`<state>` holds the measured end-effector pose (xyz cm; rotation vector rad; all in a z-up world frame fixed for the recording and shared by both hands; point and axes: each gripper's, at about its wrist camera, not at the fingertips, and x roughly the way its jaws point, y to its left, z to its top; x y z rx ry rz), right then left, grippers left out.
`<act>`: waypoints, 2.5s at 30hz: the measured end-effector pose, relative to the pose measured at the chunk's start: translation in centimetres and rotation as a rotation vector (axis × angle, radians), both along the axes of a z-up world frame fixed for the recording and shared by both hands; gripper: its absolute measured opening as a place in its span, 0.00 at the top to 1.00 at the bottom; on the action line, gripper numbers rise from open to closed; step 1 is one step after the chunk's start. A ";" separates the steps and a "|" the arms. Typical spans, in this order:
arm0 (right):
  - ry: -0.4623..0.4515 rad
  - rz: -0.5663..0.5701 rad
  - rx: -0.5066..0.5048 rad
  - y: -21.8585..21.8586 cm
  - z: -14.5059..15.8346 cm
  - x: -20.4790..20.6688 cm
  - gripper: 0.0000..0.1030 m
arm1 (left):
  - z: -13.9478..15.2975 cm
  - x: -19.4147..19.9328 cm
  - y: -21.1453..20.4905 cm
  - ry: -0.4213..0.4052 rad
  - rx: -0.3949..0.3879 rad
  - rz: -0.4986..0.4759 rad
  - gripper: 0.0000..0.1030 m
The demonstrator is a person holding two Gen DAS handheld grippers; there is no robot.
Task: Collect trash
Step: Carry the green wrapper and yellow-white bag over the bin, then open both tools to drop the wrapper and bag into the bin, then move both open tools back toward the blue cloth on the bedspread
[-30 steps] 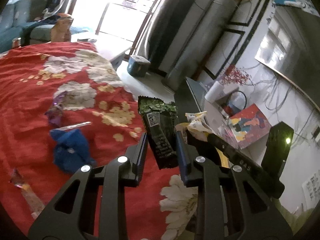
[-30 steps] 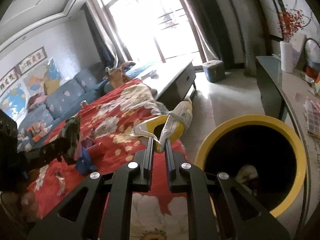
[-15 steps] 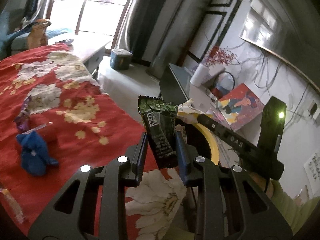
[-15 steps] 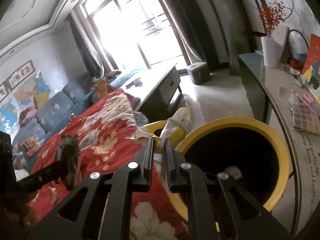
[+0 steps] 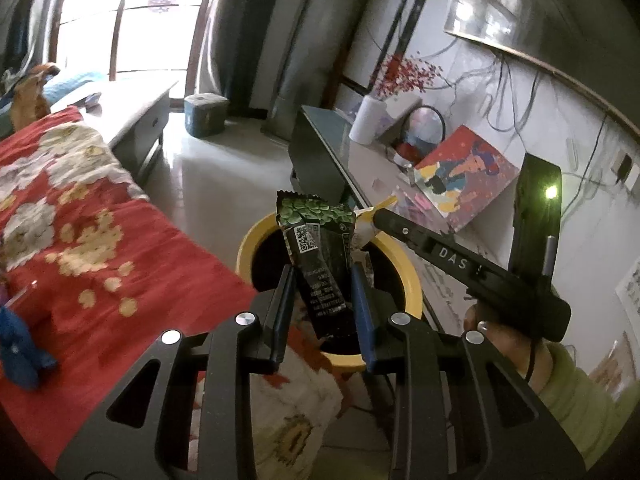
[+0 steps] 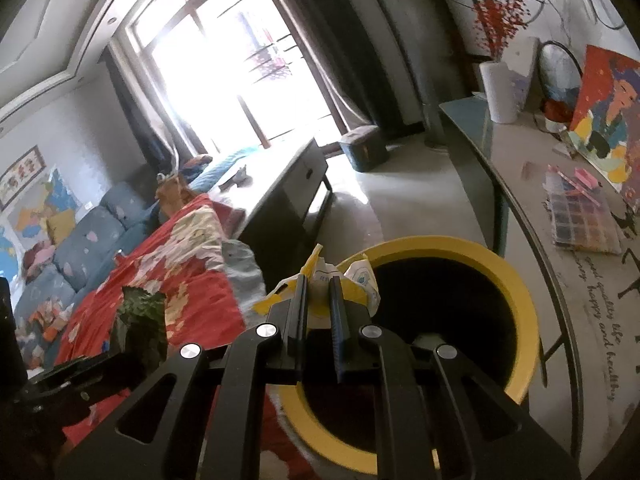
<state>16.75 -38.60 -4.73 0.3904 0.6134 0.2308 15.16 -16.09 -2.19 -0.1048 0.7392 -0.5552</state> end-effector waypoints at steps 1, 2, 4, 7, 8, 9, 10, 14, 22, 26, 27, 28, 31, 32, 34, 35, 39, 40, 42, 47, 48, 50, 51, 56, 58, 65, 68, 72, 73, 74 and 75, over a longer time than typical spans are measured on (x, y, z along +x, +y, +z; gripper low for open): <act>0.004 -0.007 0.005 -0.3 -0.2 0.1 0.90 | -0.1 0.2 -0.4 0.000 0.006 -0.007 0.79; 0.007 -0.014 0.008 -0.6 -0.3 0.1 0.90 | -0.2 0.3 -0.7 0.000 0.011 -0.012 0.79; 0.014 -0.029 0.016 -1.4 -0.7 0.1 0.90 | -0.5 0.7 -1.4 0.003 0.019 -0.023 0.79; 0.027 -0.053 0.036 -2.6 -1.2 0.3 0.90 | -0.9 1.3 -2.3 0.006 0.029 -0.037 0.79; 0.028 -0.058 0.039 -2.8 -1.2 0.3 0.90 | -1.1 1.5 -2.6 0.009 0.034 -0.042 0.79; 0.031 -0.063 0.043 -3.1 -1.3 0.4 0.90 | -1.3 1.7 -2.9 0.013 0.037 -0.046 0.79; 0.034 -0.065 0.046 -3.3 -1.3 0.4 0.90 | -1.5 1.9 -3.1 0.018 0.039 -0.050 0.79; 0.051 -0.071 0.056 -4.0 -1.8 0.7 0.90 | -2.5 2.2 -3.7 0.032 0.048 -0.064 0.79; 0.079 -0.099 0.088 -4.8 -2.7 1.2 0.86 | -4.0 3.5 -4.6 0.060 0.050 -0.070 0.72; 0.067 -0.119 0.069 -5.0 -2.4 1.0 0.79 | -4.0 3.9 -4.4 0.059 0.026 -0.053 0.44; 0.066 -0.124 0.059 -5.0 -2.4 1.0 0.69 | -3.9 3.9 -4.4 0.057 0.024 -0.047 0.36; 0.065 -0.131 0.054 -5.1 -2.4 1.0 0.61 | -3.9 3.9 -4.3 0.057 0.022 -0.043 0.32; 0.060 -0.145 0.033 -5.0 -2.3 0.9 0.53 | -3.6 3.7 -3.8 0.058 0.005 -0.029 0.27; 0.061 -0.148 0.022 -4.9 -2.2 0.9 0.51 | -3.6 3.6 -3.7 0.058 0.003 -0.025 0.22; 0.056 -0.150 0.013 -4.7 -2.1 0.8 0.45 | -3.3 3.5 -3.3 0.056 -0.004 -0.009 0.16; 0.053 -0.151 0.004 -4.5 -2.0 0.7 0.43 | -3.1 3.4 -3.1 0.056 -0.007 -0.002 0.12; 0.040 -0.152 -0.016 -4.1 -1.5 0.5 0.33 | -2.6 3.2 -2.4 0.051 -0.015 0.027 0.11; 0.036 -0.150 -0.020 -4.0 -1.4 0.5 0.31 | -2.5 3.1 -2.1 0.050 -0.016 0.033 0.11; 0.033 -0.147 -0.022 -3.8 -1.2 0.4 0.30 | -2.3 2.8 -1.7 0.047 -0.016 0.045 0.11; 0.030 -0.131 -0.027 -3.0 -0.9 0.2 0.29 | -1.7 2.1 -0.6 0.027 -0.007 0.075 0.11; 0.028 -0.129 -0.029 -2.8 -0.8 0.2 0.29 | -1.5 1.9 -0.4 0.020 -0.004 0.080 0.11; 0.025 -0.120 -0.032 -2.4 -0.6 0.1 0.29 | -1.2 1.6 0.1 0.011 -0.003 0.090 0.11; 0.023 -0.117 -0.033 -2.2 -0.5 0.0 0.27 | -1.1 1.4 0.5 0.006 -0.005 0.097 0.11; 0.009 -0.094 -0.042 -1.0 -0.1 -0.4 0.25 | -0.5 0.8 1.6 -0.007 -0.013 0.119 0.11; 0.004 -0.080 -0.044 -0.4 0.1 -0.5 0.25 | -0.2 0.5 2.1 -0.012 -0.014 0.131 0.11; -0.015 -0.033 -0.055 1.6 1.0 -0.8 0.24 | 0.8 -0.2 4.3 -0.037 -0.017 0.190 0.11; -0.024 -0.008 -0.061 2.7 1.3 -1.0 0.23 | 1.1 -0.5 5.5 -0.046 -0.025 0.220 0.11; -0.038 0.029 -0.071 4.2 1.7 -1.3 0.22 | 1.5 -0.9 7.2 -0.054 -0.043 0.255 0.11; -0.041 0.038 -0.073 4.6 1.8 -1.4 0.21 | 1.6 -1.0 7.6 -0.055 -0.049 0.264 0.11; -0.044 0.050 -0.078 5.0 1.9 -1.5 0.21 | 1.7 -1.1 7.9 -0.056 -0.053 0.269 0.11; -0.047 0.059 -0.081 5.5 2.0 -1.7 0.21 | 1.7 -1.3 8.4 -0.061 -0.056 0.279 0.11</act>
